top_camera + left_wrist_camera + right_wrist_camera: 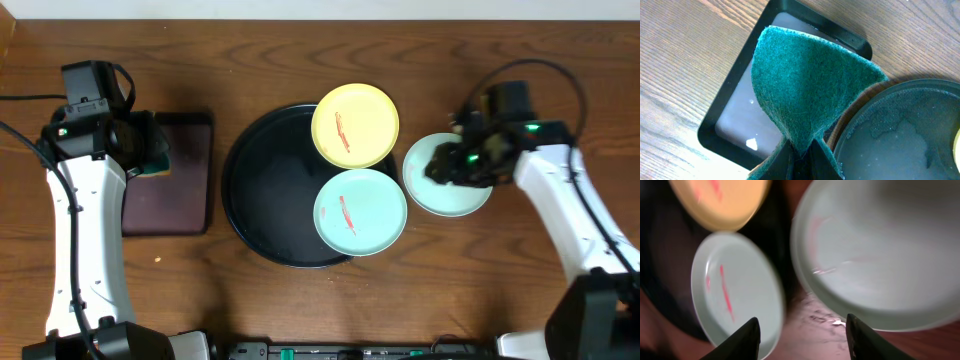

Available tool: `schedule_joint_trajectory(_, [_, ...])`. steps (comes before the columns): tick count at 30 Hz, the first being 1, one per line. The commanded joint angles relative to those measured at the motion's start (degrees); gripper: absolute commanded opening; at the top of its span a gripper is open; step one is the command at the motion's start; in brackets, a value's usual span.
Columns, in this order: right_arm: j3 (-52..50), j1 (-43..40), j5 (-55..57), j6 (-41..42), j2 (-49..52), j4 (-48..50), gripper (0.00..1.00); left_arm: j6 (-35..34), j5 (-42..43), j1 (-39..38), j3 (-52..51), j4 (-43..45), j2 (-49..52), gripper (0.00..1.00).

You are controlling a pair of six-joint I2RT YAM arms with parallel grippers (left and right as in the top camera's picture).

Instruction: Clean dirty plates on tray and stack at the side

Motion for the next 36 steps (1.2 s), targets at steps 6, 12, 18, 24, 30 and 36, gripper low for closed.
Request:
schedule_joint_trajectory(6, [-0.72, 9.33, 3.13, -1.03, 10.43, 0.55, 0.5, -0.37, -0.68, 0.22, -0.24, 0.04, 0.35, 0.07])
schedule_joint_trajectory(12, [-0.7, 10.36, 3.72, -0.52, 13.92, 1.88, 0.24, -0.37, -0.68, 0.22, -0.24, 0.02, 0.35, 0.07])
schedule_joint_trajectory(18, [0.9, 10.95, 1.7, 0.57, 13.11, 1.42, 0.01, -0.37, -0.68, 0.22, -0.24, 0.02, 0.35, 0.07])
schedule_joint_trajectory(24, [1.53, 16.83, -2.1, 9.84, 13.07, 7.37, 0.01, -0.48, -0.63, 0.17, -0.48, 0.0, 0.35, 0.07])
schedule_joint_trajectory(30, [1.53, 24.33, 3.63, 23.82, 13.62, 19.96, 0.01, -2.89, -0.44, 0.15, -3.17, 0.17, 0.35, 0.07])
schedule_joint_trajectory(36, [1.55, 27.85, 5.2, 26.82, 16.94, 25.18, 0.01, -4.42, -0.44, -3.41, -3.56, 1.16, 0.33, 0.07])
